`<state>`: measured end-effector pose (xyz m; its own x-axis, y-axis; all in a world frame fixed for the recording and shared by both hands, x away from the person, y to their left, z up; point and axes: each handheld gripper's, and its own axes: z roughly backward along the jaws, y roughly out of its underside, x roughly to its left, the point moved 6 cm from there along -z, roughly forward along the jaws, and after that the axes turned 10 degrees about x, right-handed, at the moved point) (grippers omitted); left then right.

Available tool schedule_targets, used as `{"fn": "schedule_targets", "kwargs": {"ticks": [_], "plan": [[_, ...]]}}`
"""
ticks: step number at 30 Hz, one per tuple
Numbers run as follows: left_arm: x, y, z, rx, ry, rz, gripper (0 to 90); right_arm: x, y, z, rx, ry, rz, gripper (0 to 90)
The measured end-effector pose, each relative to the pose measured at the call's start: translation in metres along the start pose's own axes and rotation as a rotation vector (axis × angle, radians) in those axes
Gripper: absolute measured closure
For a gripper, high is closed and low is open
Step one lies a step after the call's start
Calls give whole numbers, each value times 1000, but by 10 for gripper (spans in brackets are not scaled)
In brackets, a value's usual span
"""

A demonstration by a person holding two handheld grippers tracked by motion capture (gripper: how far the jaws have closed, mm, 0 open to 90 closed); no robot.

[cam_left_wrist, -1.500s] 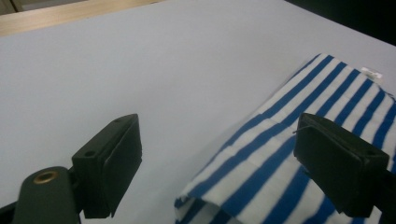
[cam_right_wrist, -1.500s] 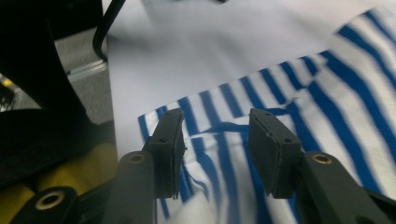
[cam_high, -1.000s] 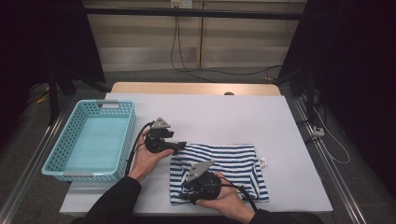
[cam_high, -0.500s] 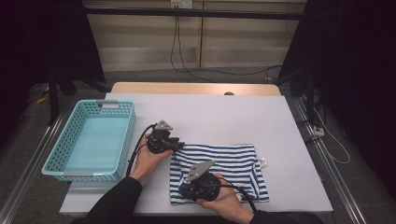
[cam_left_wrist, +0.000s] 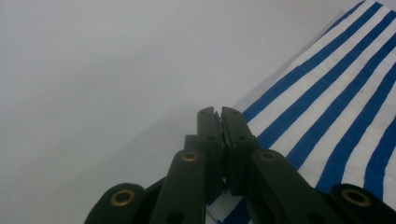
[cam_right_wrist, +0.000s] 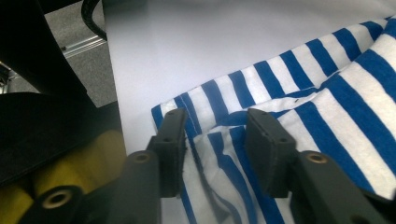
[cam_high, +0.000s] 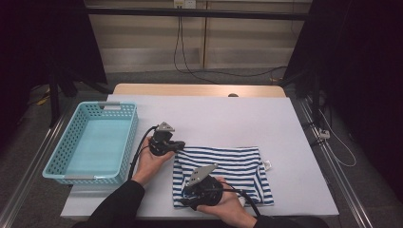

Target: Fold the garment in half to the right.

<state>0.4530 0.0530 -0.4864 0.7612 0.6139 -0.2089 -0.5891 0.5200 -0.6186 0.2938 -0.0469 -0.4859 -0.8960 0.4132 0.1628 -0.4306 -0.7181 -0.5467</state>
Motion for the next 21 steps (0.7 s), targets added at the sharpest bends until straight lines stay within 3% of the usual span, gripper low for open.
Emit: {"fn": "schedule_targets", "kwargs": {"ticks": [4,7,12,16,21], "plan": [[2,0,-1,-10,-11,-1,862,3,-1,-3,-4,-2,-18,489],[6,2,-4,-8,-43,2,746,6,0,-4,2,11,-9,451],[9,5,-5,1,-77,12,674,9,-2,-6,0,12,-22,397],[10,6,-7,18,-68,-1,630,12,-3,-8,3,42,-7,370],[9,7,-8,23,-77,-12,590,13,-3,-10,-20,52,-27,365]]}}
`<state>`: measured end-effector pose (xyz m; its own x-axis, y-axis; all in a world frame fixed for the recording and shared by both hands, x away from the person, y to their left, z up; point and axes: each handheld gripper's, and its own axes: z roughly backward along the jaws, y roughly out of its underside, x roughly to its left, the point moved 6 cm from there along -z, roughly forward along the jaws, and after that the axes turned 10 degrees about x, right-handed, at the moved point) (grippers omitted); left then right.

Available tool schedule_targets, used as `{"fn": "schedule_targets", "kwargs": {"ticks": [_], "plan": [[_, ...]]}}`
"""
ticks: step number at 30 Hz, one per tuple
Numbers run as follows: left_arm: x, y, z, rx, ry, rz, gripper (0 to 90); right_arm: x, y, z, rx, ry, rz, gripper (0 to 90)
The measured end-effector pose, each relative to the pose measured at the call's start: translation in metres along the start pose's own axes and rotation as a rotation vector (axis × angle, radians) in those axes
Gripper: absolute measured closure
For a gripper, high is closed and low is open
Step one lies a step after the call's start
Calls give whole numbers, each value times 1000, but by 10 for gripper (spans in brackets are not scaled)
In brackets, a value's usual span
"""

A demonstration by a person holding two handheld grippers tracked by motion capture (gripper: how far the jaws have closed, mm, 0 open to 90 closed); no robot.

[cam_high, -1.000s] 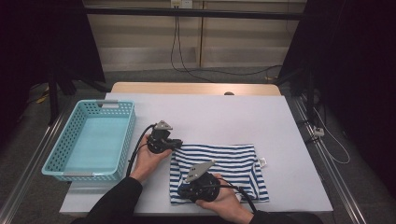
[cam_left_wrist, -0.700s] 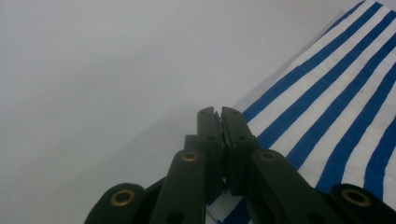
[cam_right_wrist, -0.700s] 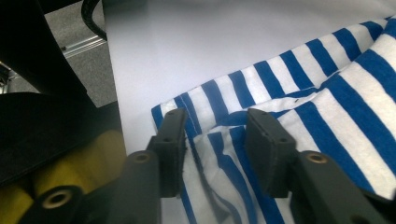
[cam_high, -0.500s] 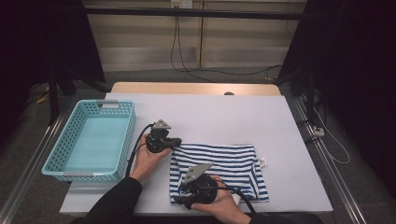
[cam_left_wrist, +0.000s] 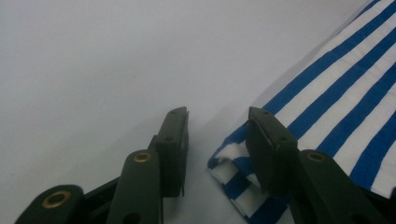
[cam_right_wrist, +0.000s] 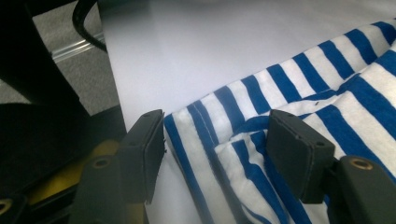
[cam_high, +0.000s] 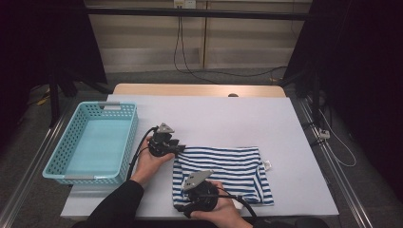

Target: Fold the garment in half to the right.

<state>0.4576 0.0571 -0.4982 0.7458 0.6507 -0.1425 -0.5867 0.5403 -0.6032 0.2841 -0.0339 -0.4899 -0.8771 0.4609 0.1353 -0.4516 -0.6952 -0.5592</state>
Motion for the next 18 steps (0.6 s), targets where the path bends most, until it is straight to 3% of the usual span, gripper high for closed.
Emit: {"fn": "schedule_targets", "kwargs": {"ticks": [3,7,10,12,15,18], "plan": [[-1,0,0,1,-6,-10,590,4,0,-3,8,50,36,353],[-2,1,0,-1,-3,-19,581,7,0,-4,4,85,25,356],[-2,1,0,-2,3,-16,568,8,1,-5,9,107,42,370],[-2,1,0,-3,2,-19,560,7,0,-4,8,118,37,415],[-2,1,0,-6,9,-16,553,-1,1,-1,8,127,22,589],[-2,1,0,-12,14,-11,544,-6,3,4,27,123,23,666]]}}
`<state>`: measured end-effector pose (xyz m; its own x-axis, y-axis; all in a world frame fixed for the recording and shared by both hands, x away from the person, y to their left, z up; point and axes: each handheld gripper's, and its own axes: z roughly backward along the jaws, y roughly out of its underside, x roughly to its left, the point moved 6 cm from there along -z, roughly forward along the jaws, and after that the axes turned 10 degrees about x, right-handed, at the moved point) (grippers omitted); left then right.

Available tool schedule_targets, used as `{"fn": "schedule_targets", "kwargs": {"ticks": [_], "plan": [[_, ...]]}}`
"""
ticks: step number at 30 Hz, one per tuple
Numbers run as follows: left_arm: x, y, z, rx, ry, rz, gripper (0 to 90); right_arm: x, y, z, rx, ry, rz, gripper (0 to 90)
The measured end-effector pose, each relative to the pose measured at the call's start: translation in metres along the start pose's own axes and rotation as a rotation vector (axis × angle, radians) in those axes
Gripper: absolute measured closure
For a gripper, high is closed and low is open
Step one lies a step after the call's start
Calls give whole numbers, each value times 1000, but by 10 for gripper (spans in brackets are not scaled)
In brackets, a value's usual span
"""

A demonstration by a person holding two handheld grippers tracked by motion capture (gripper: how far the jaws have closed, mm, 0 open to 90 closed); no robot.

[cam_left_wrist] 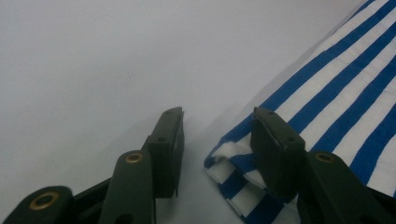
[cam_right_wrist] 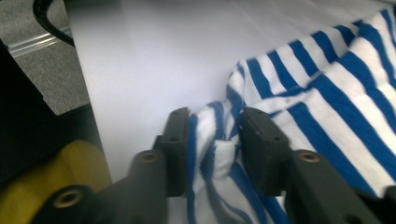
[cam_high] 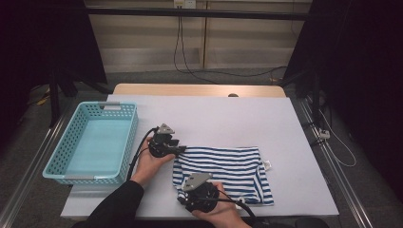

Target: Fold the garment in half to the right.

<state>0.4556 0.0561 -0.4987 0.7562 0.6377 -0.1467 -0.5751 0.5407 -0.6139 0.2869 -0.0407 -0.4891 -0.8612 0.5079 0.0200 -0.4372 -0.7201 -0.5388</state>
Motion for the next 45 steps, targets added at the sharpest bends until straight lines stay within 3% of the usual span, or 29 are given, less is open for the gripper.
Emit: {"fn": "schedule_targets", "kwargs": {"ticks": [8,11,14,16,18,19,23,27,32,33,34,38,41,43,45], "plan": [[0,0,0,6,-6,-7,542,-1,5,6,30,31,8,677],[-1,0,1,13,-10,-5,537,-2,6,6,24,23,-15,707],[-3,1,4,17,-1,5,533,-5,6,7,27,22,-11,796],[-4,0,7,5,23,20,550,-6,6,7,21,-1,-32,810],[-5,-3,10,-28,62,46,563,-6,6,7,20,-5,-19,813],[-5,-3,10,-28,61,46,563,-5,7,8,24,-8,-14,815],[-5,0,5,11,47,24,568,-4,7,8,20,-21,-20,816],[-7,4,5,35,9,-35,621,-5,8,8,15,-26,-17,816],[-12,5,6,59,2,-28,619,-4,8,8,9,-23,-16,815],[-16,5,6,73,-16,-64,624,-4,8,8,11,-13,2,814],[-19,5,6,82,-16,-69,627,-3,8,8,14,-1,3,815],[-19,6,6,82,-10,-52,654,-4,8,8,12,-26,-10,816],[-16,6,6,71,-1,-41,696,-3,9,9,8,-25,7,818],[-17,6,6,73,-12,-43,697,-3,8,9,8,-33,6,819],[-21,6,6,81,-22,-72,696,-4,8,9,4,-48,-7,820]]}}
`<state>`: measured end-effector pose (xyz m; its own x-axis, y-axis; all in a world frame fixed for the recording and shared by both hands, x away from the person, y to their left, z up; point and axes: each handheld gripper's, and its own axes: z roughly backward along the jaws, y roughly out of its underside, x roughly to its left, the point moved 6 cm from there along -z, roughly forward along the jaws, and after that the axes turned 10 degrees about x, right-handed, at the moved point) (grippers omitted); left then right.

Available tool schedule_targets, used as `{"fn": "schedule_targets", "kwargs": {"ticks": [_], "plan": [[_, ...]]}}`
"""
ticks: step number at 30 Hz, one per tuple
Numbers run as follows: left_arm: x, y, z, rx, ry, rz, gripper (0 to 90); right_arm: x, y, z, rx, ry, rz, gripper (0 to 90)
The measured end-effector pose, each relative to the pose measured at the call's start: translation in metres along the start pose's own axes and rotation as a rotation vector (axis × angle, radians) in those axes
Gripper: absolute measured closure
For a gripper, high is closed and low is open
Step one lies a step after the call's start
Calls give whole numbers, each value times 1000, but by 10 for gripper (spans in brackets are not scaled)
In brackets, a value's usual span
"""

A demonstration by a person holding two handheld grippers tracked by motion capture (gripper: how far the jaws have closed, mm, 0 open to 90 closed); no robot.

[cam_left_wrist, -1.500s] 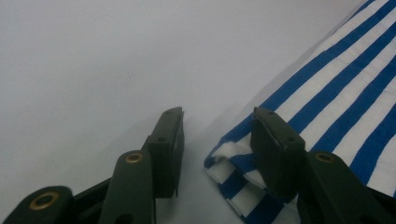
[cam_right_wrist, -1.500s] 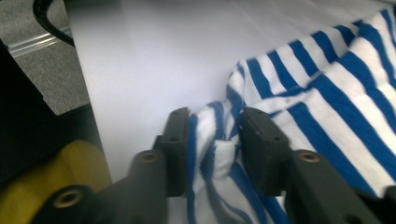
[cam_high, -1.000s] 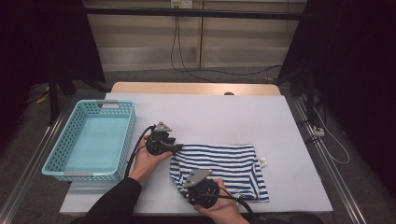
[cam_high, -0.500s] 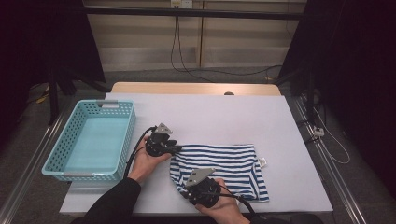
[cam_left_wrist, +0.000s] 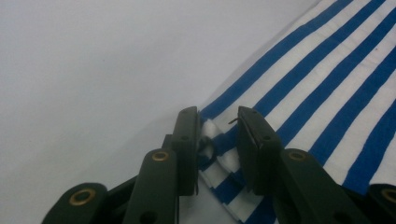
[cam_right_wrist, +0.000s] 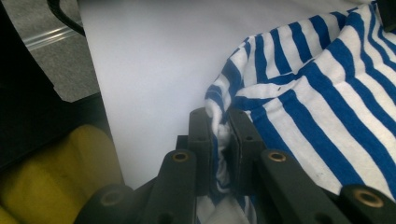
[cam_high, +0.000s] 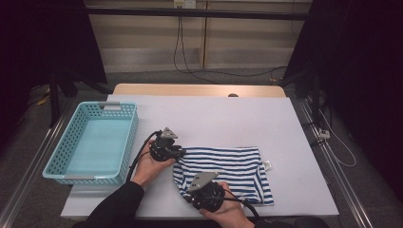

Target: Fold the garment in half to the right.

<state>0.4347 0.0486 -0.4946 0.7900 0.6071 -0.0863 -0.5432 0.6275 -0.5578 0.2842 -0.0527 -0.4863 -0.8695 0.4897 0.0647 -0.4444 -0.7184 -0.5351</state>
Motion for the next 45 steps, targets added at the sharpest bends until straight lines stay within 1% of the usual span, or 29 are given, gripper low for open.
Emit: {"fn": "schedule_targets", "kwargs": {"ticks": [2,3,4,5,6,7,11,12,13,14,16,17,18,19,22,23,26,28,30,32,33,35,37,41,45], "plan": [[0,-1,-1,0,3,16,699,-1,0,0,-2,-10,2,821],[0,-1,-1,0,3,16,702,-1,0,0,-4,-13,-4,821],[0,0,0,-5,16,24,715,0,1,1,-5,-12,-2,821],[0,0,0,-4,19,26,738,0,1,1,-3,-12,4,821],[-2,-1,0,2,42,29,796,0,1,2,-6,-13,5,821],[-2,-1,0,7,39,29,835,0,1,2,-9,-17,1,821],[2,-2,0,1,66,64,854,0,0,5,-36,-19,0,822],[4,-2,1,-8,69,72,856,0,0,6,-44,-20,6,822],[6,-3,2,-17,76,84,857,0,0,7,-53,-24,-4,822],[6,-3,4,-27,89,98,859,-1,0,8,-59,-27,-2,822],[5,-6,7,-54,91,103,859,-2,-1,9,-73,-36,-8,823],[6,-6,8,-64,102,111,859,-2,-1,10,-79,-44,-14,823],[6,-7,10,-76,115,126,859,-2,-1,10,-82,-42,-9,823],[7,-7,11,-83,115,129,859,-2,-1,11,-89,-42,-5,823],[8,-8,14,-101,131,142,859,-3,-2,15,-106,-43,-5,823],[8,-8,14,-108,133,142,859,-3,-2,16,-120,-49,-10,823],[9,-10,17,-132,137,162,859,-4,-5,22,-163,-40,-11,824],[9,-11,18,-142,133,160,859,-4,-6,25,-182,-36,-11,825],[9,-13,19,-156,128,162,859,-6,-6,26,-188,-40,-14,825],[9,-14,21,-164,123,154,859,-6,-7,27,-196,-47,-23,826],[9,-15,22,-172,125,158,859,-6,-7,27,-199,-46,-23,826],[9,-15,23,-174,124,156,859,-6,-8,28,-209,-44,-19,825],[12,-16,27,-193,124,172,858,-6,-11,31,-228,-46,-19,826],[12,-20,32,-209,132,176,859,-7,-14,35,-245,-55,-23,827],[13,-24,39,-221,126,171,859,-8,-16,37,-257,-62,-23,828]]}}
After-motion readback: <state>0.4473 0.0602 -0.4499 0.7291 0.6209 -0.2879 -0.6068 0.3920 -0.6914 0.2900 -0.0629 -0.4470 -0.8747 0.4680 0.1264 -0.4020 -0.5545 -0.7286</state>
